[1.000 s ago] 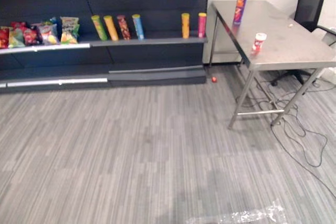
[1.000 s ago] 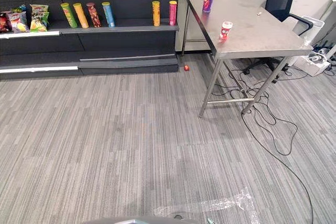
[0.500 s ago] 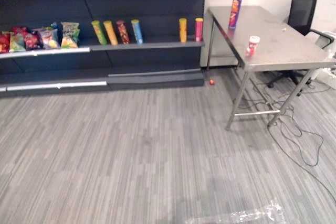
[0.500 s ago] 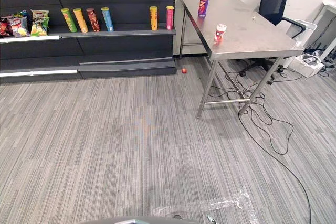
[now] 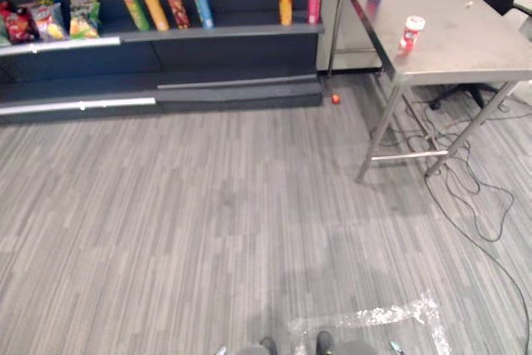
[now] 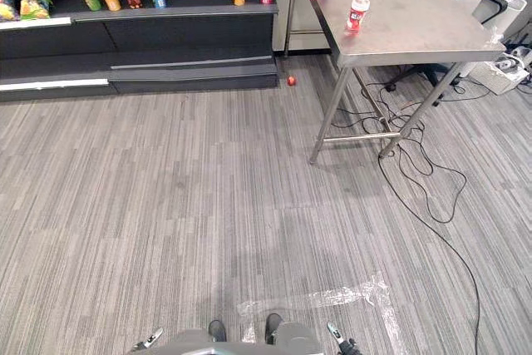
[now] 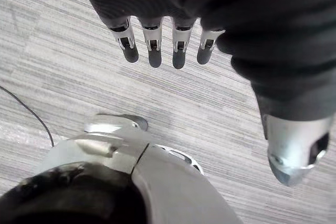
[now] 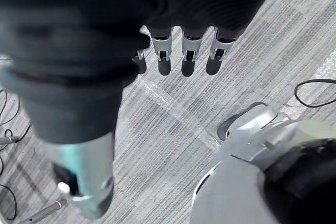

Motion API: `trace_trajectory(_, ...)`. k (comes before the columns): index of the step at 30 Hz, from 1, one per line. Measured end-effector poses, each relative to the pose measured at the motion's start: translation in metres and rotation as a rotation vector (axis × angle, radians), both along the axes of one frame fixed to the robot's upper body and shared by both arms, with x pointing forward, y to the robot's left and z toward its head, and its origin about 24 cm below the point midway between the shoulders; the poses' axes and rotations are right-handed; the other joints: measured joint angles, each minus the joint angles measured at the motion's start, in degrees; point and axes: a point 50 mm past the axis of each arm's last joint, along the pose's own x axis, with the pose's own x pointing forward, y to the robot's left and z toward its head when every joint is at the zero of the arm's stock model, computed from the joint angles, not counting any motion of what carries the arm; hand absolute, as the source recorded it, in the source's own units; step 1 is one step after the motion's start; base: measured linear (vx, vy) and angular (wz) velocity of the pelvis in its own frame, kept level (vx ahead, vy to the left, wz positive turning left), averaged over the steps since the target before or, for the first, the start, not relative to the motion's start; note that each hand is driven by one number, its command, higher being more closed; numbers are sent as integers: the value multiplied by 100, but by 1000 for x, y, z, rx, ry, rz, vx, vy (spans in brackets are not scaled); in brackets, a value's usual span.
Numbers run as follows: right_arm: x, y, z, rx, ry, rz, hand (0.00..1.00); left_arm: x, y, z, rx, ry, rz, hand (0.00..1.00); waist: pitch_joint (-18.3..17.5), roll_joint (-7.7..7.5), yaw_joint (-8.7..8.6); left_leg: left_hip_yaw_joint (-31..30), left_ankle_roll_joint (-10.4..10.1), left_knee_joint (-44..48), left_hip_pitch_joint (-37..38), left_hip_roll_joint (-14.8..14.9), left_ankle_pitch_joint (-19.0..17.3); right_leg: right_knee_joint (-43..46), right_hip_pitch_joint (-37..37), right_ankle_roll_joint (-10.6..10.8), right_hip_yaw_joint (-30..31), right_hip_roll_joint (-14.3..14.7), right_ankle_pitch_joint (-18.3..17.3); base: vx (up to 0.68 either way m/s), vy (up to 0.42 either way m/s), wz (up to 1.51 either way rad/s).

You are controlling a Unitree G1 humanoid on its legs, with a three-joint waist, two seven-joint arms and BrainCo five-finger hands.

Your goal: Put the gum and the chips on the shelf.

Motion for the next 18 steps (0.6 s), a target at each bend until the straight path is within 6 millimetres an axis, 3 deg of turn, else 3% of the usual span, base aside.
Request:
trace_trajectory(3, 2, -3, 2, -22, -14, 12, 0, 5, -5, 0, -27, -37, 66, 0, 128, 67, 46, -6, 42, 1732, -658, 393, -12, 5, 360, -65, -10, 81, -101, 159, -53, -3)
trace_trajectory(5, 8, -5, 3, -34, -31, 26, 0, 10, -7, 1, -28, -60, 62, 0, 155, 118, 32, -113, 39, 1912, -1060, 416, -128, -43, 523, -63, 28, 13, -205, 143, 44, 1)
trace_trajectory(8, 16, -5, 5, -30, -54, 15, 0, 12, -7, 2, -27, -80, 59, 0, 164, 124, 81, -99, 93, 1161, -1414, 429, -42, -78, 563, -46, 118, -106, -365, 151, 120, -12)
trace_trajectory(10, 19, -5, 6, -36, -69, 29, 0, 15, -8, 3, -25, -98, 61, 0, 172, 129, 159, -126, 46, -364, -1453, 439, 494, -75, 724, 160, 283, -250, -574, 275, 207, -25)
trace_trajectory(12, 22, -6, 7, -42, -80, 42, 0, 14, -9, 3, -26, -99, 64, 0, 160, 156, 173, -161, -11, -1036, -1440, 492, 784, -80, 801, 313, 444, -292, -723, 329, 310, -45)
trace_trajectory(13, 25, -7, 8, -43, -85, 44, 0, 13, -9, 2, -30, -98, 79, 0, 143, 168, 187, -186, -65, -1143, -1455, 546, 1182, -84, 857, 442, 618, -351, -841, 379, 394, -65)
trace_trajectory(14, 27, -5, 8, -37, -90, 44, 0, 11, -8, 2, -28, -96, 87, 0, 110, 165, 196, -186, -12, -1069, -1426, 482, 1446, -114, 886, 431, 733, -430, -899, 439, 431, -74)
trace_trajectory(15, 30, 1, 7, -19, -93, 33, 0, 7, -3, 3, -16, -86, 104, 0, 9, 12, 208, -105, 160, -811, -1504, 319, 1347, -279, 919, 360, 892, -631, -887, 475, 367, -59)
trace_trajectory(16, 32, 12, 5, 18, -99, 24, 0, 10, 1, 4, -5, -96, 102, 0, -55, -72, 178, -39, 237, -590, -1643, 190, 1088, -374, 888, 304, 1063, -758, -610, 489, 351, -40)
trace_trajectory(18, 31, 12, 4, 32, -96, 10, 0, 9, 3, 3, 2, -86, 91, 0, -142, -139, 162, 106, 402, -459, -1649, -1, 929, -361, 806, 459, 1223, -979, -242, 553, 395, -6)
